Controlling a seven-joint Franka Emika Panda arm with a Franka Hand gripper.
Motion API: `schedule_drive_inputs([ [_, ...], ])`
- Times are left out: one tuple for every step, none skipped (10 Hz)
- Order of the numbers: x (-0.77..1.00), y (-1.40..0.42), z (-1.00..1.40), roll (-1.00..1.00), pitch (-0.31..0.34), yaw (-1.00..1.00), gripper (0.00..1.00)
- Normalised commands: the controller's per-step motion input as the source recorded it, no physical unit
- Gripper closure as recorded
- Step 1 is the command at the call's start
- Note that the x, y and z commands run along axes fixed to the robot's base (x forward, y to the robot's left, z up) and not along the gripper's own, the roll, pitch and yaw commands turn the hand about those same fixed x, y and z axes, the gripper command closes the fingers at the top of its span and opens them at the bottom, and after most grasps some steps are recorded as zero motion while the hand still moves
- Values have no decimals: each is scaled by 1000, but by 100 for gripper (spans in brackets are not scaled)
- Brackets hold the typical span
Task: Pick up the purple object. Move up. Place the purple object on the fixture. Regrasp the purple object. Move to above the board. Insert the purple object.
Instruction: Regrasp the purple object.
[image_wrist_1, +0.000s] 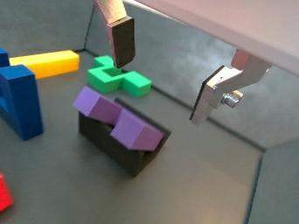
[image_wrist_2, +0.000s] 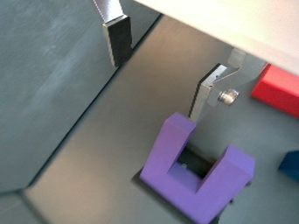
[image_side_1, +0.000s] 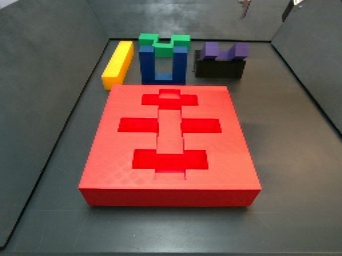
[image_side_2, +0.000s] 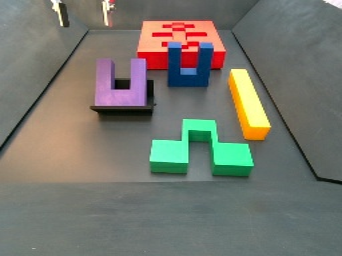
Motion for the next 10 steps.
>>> schedule_drive_inputs([
  [709,0,0,954,20,277,0],
  [591,0,-37,926,63,357,0],
  [537,0,-77,863,43,409,0],
  [494,0,-117,780,0,443,0],
  [486,0,-131,763,3,454,0],
  [531,0,-189,671,26,437,0],
  [657,0,-317,497,106,374,0],
  [691,0,-311,446,100,357,0],
  [717,0,-291,414,83,343,0],
  [734,-40,-357,480,103,289,0],
])
